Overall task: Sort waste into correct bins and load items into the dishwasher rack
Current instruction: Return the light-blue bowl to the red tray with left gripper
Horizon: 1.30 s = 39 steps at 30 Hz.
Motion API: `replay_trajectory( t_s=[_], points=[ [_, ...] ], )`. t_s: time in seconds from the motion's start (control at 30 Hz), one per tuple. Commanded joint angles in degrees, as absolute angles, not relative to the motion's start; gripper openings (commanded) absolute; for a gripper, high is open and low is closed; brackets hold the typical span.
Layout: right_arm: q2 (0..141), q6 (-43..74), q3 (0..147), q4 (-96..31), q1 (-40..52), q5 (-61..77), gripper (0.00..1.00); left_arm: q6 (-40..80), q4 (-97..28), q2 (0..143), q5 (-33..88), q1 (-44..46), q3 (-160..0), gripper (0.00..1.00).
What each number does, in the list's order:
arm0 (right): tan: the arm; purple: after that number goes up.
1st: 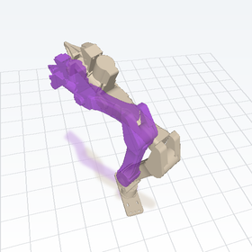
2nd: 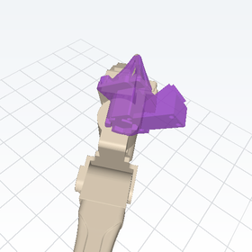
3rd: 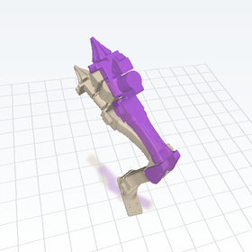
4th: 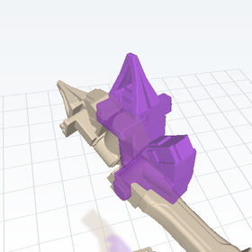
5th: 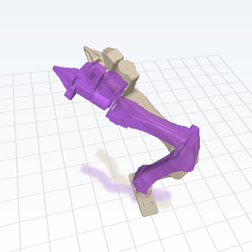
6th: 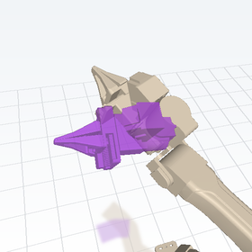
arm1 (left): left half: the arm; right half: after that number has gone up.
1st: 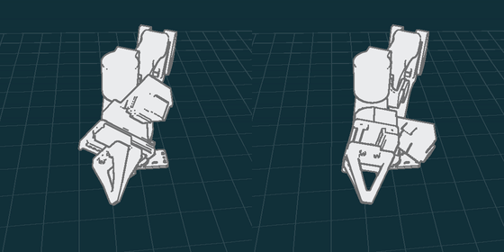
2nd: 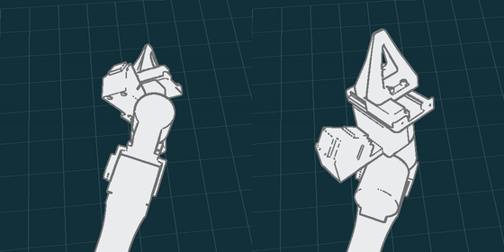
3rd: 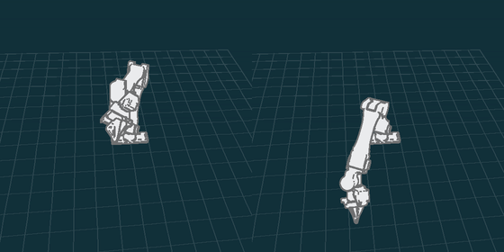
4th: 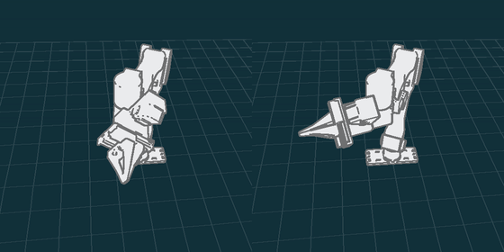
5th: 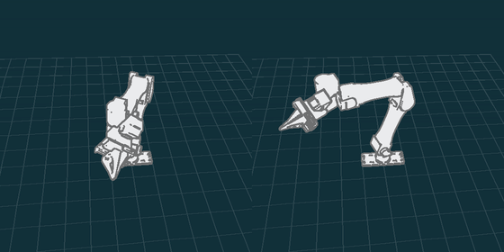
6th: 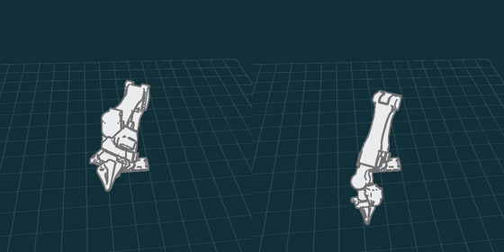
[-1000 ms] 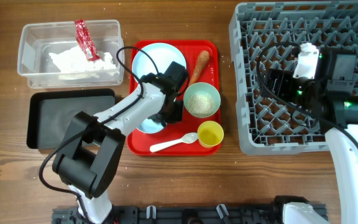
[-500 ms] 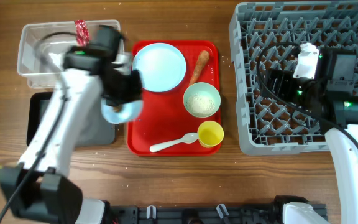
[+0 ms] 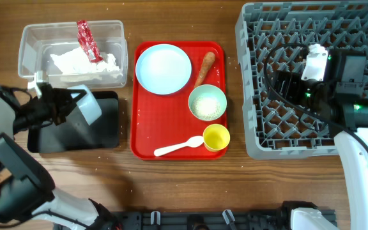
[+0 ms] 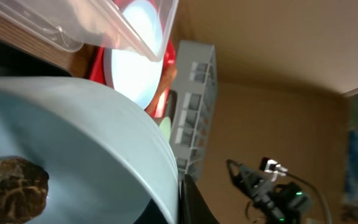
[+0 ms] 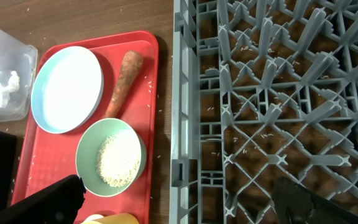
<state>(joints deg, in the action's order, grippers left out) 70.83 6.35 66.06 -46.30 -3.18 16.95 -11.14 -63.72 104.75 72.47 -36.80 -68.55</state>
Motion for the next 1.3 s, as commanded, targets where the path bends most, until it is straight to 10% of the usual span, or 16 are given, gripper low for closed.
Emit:
replay_trajectory(
  t_s=[0.0,0.33,0.7,1.13,1.27],
  points=[
    [71.16,6.20,67.16,-46.41,-2.96,18.00,1.00,-14.81,-63.64,109.65,78.48,-41.28,-68.14,0.04],
    [71.16,6.20,67.16,-46.87,-2.96,17.96,1.00,-14.79,-66.87,113.14,90.37,-43.09,-68.14,0.04],
    [71.16,6.17,67.16,-46.94,-2.96,17.93,1.00,-16.32,-67.57,101.30,75.90,-39.92,-77.28,0.04],
    [71.16,6.13,67.13,-46.76,-2.96,17.91,1.00,15.42,-57.71,96.92,-1.58,21.12,-80.14,0.04],
    [71.16,5.98,67.11,-46.54,-2.96,17.87,1.00,15.53,-56.10,106.39,-0.71,26.68,-80.14,0.04]
  ],
)
